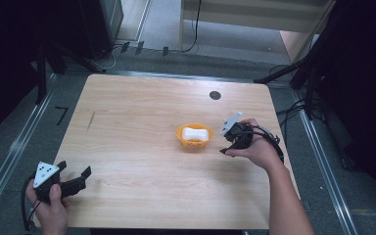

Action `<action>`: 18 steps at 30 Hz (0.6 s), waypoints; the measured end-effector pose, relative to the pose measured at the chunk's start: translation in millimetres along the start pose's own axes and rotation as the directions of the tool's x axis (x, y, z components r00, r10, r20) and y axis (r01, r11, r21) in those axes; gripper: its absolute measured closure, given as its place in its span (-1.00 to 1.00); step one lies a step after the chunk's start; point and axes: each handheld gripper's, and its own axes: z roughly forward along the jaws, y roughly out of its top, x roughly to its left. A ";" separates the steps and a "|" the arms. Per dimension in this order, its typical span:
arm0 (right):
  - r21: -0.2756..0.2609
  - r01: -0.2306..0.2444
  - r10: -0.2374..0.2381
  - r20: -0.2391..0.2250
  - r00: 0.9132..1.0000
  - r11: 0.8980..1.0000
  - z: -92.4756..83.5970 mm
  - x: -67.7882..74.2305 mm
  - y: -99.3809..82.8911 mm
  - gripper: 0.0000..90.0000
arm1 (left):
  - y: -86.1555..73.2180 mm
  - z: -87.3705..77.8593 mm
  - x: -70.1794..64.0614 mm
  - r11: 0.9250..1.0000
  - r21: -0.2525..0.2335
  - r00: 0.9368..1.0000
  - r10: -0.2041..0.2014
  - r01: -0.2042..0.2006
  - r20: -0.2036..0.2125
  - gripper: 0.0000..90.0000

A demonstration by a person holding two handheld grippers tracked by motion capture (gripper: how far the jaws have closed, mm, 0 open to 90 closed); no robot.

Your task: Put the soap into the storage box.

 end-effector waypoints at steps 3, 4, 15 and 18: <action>-0.018 -0.015 0.015 0.002 1.000 1.000 -0.2 3.1 -6.4 -0.20 | 0.0 -0.1 -0.1 1.000 0.001 1.000 0.002 -0.002 0.000 -0.80; -0.022 -0.018 0.018 0.005 1.000 1.000 -0.2 3.7 -7.9 -0.23 | 0.0 -0.1 -0.1 1.000 0.001 1.000 0.002 -0.002 0.000 -0.80; -0.096 -0.207 0.215 0.079 0.973 0.974 -7.8 17.4 -31.1 -0.76 | 0.1 0.0 -0.2 1.000 0.002 1.000 0.003 -0.003 0.000 -0.80; -0.131 -0.265 0.274 0.060 0.960 0.955 -9.1 20.2 -38.4 -0.94 | 0.1 -0.1 -0.2 1.000 0.002 1.000 0.003 -0.003 0.000 -0.80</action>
